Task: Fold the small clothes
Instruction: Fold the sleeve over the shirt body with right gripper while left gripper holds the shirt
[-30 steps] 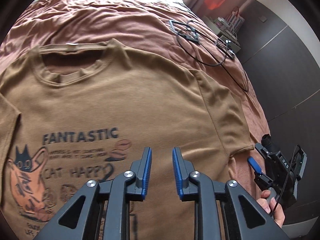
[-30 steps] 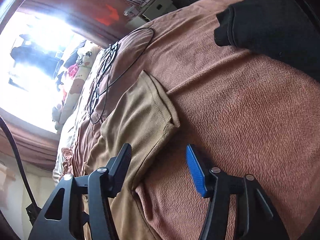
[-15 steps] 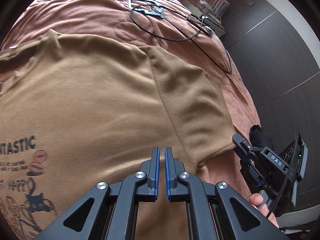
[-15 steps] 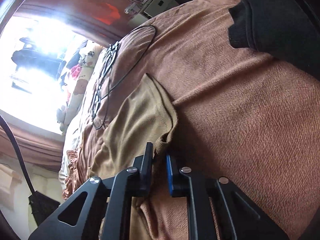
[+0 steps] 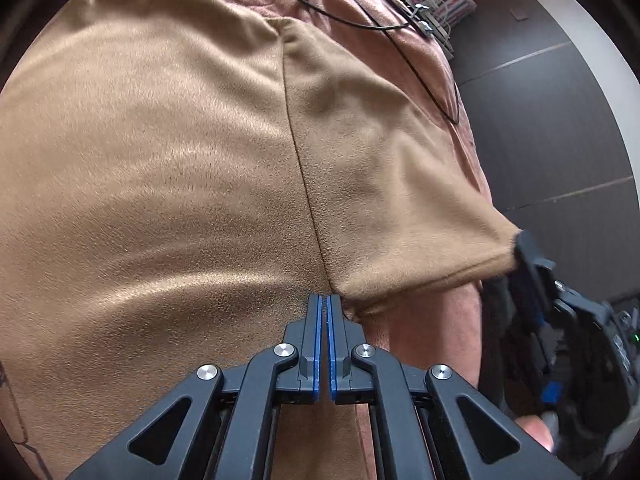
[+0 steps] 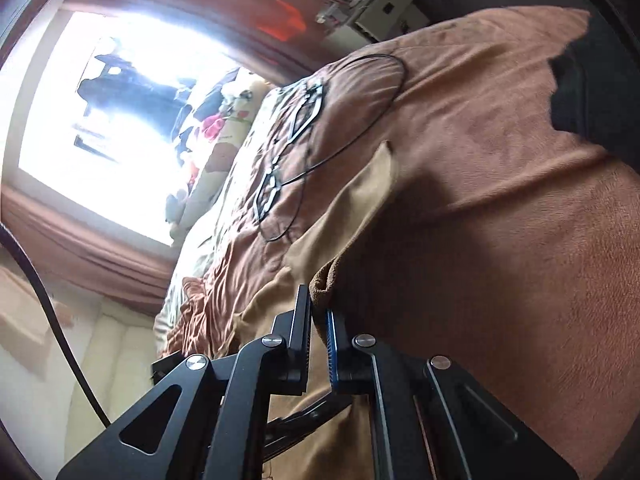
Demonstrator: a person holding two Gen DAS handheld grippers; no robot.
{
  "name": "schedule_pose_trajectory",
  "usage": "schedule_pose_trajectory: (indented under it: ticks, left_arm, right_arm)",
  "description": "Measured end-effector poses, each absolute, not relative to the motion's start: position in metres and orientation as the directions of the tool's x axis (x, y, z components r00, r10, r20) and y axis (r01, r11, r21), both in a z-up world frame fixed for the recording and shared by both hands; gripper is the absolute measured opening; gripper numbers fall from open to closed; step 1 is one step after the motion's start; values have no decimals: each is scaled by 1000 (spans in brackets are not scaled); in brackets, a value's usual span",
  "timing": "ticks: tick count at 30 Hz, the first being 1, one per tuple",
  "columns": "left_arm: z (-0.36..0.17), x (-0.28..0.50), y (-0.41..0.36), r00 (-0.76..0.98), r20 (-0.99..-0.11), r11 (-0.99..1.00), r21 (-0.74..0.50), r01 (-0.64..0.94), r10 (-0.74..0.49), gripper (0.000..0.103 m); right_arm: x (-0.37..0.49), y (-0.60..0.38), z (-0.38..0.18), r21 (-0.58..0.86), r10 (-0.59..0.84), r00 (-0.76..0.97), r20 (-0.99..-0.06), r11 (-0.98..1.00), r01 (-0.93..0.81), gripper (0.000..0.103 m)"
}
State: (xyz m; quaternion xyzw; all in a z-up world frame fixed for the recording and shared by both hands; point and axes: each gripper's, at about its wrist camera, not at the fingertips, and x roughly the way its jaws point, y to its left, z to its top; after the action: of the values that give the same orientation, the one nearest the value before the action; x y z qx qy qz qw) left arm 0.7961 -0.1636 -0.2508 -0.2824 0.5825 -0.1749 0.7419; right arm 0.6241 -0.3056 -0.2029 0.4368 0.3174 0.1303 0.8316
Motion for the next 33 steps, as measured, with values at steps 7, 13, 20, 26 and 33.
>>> schedule_pose_trajectory:
  ticks: [7,13,20,26,33]
  left_arm:
    - [-259,801,-166,275,-733,734,-668,-120,-622,0]
    - [-256,800,-160,266,-714,710,-692,-129,-647,0]
    - [-245,798,-129,279,-734,729,-669,-145,-619,0]
    - [-225,795,-93,325,-761,760,-630,-159,-562,0]
    - [-211,793,-69,359,-774,776,-605,-177,-521,0]
  right_arm:
    - [627,-298,-208,806,526,737,-424,590,42,3]
    - [634,-293,-203,820,569,712,-412,573,17,3]
    - [643,-283,-201,807,620,660,-425,590,-35,3]
    - [659,-266,-198,769,642,606,-469,635,-77,3]
    - [679,-251,-206,725,658,503,-560,683,-86,3]
